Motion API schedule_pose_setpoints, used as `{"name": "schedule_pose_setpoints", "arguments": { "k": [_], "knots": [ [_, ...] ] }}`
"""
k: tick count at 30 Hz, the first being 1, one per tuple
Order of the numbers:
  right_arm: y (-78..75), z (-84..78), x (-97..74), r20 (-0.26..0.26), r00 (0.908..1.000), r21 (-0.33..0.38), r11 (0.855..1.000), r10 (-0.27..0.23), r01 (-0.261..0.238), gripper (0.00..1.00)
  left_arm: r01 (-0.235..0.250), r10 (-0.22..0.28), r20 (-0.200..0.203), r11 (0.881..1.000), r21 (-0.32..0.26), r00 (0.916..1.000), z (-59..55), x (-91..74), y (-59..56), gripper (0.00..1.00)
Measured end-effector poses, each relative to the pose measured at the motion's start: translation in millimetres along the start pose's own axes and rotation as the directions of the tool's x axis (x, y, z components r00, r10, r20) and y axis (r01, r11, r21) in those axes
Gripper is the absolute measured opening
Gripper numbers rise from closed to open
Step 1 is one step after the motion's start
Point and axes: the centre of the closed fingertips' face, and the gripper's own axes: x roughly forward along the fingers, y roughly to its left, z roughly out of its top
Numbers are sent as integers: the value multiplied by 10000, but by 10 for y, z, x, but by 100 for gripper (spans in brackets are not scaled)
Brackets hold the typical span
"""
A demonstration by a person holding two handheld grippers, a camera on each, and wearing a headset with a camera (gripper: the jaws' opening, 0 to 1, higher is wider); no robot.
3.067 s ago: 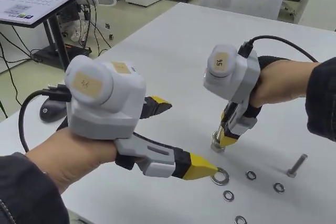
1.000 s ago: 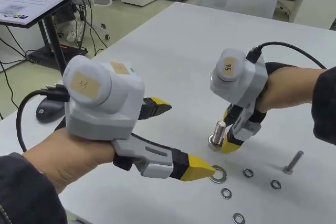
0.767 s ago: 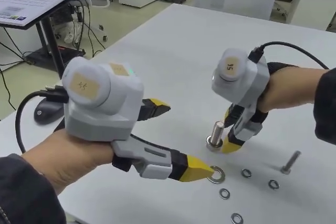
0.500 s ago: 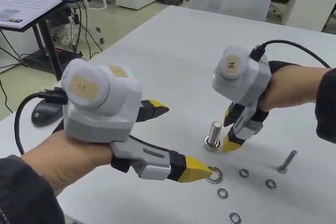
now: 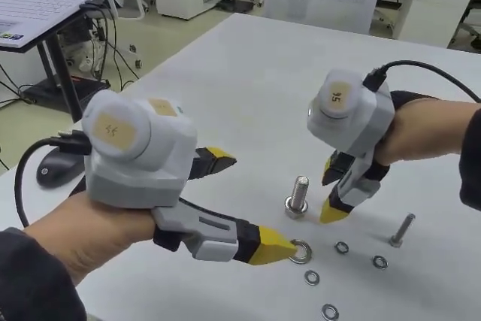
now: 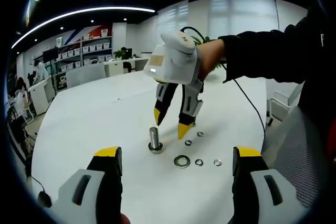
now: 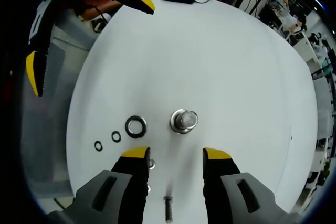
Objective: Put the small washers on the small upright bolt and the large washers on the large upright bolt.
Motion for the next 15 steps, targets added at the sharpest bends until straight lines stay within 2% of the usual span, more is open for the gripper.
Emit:
{"name": "schedule_pose_setpoints", "arguments": {
  "k": [15],
  "knots": [
    [175, -92, -116, 60, 9997, 79, 9997, -216, 216, 41, 192, -192, -61, 9997, 116, 9998, -6, 22, -53, 86]
  ]
}}
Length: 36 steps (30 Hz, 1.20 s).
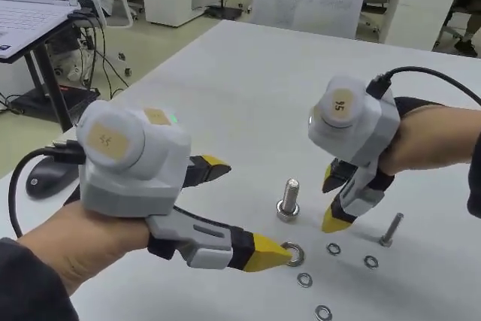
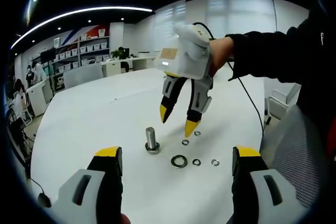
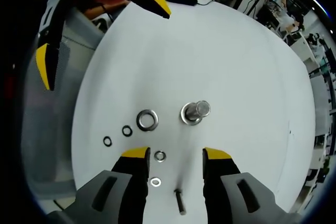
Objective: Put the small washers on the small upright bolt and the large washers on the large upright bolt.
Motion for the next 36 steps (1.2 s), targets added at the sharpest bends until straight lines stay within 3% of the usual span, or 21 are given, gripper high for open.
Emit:
{"name": "schedule_pose_setpoints", "arguments": {
  "k": [23, 36],
  "knots": [
    [177, -191, -10, -205, 9998, 324, 9995, 70, -63, 41, 232, -232, -1, 9996, 135, 9997, 0, -16, -59, 86],
    [230, -106, 11, -156, 9998, 219, 9997, 148, -144, 41, 203, -204, 52, 9997, 135, 9998, 9, -30, -47, 86]
  ]
}}
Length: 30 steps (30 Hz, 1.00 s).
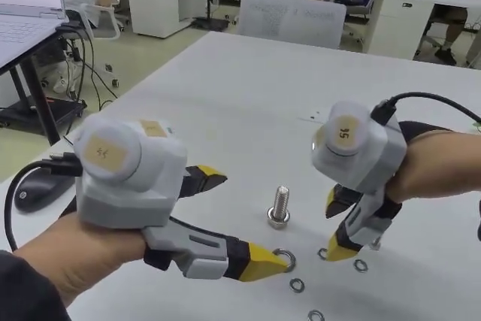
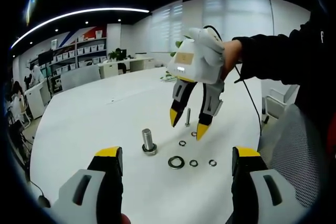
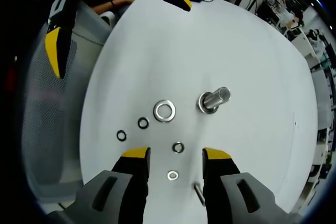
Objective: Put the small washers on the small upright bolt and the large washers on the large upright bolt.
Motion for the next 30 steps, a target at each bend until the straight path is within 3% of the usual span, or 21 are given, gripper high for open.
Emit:
{"name": "schedule_pose_setpoints", "arguments": {
  "k": [30],
  "knots": [
    [171, 394, 241, 366, 9982, -319, 9984, 475, -463, 39, -54, 54, 76, 10000, -18, 10000, 1, -33, 0, 85]
  ]
}}
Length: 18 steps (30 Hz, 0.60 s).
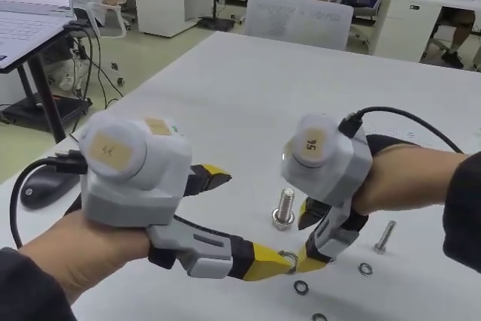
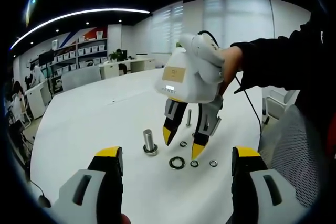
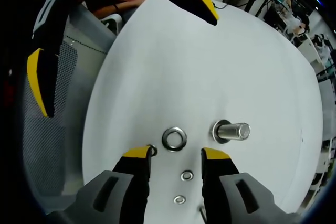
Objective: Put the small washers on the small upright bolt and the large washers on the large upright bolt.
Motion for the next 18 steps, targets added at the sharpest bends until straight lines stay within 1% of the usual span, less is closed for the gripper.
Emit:
{"name": "schedule_pose_setpoints", "arguments": {
  "k": [10, 18],
  "knots": [
    [30, 56, 130, -57, 9998, -30, 9998, 184, -184, 38, -35, 35, -30, 10000, -3, 10000, -5, -15, 10, 85],
    [28, 25, 232, -235, 9993, -1, 9995, 305, -305, 37, -60, 60, 5, 10000, -23, 10000, 5, -23, 24, 85]
  ]
}}
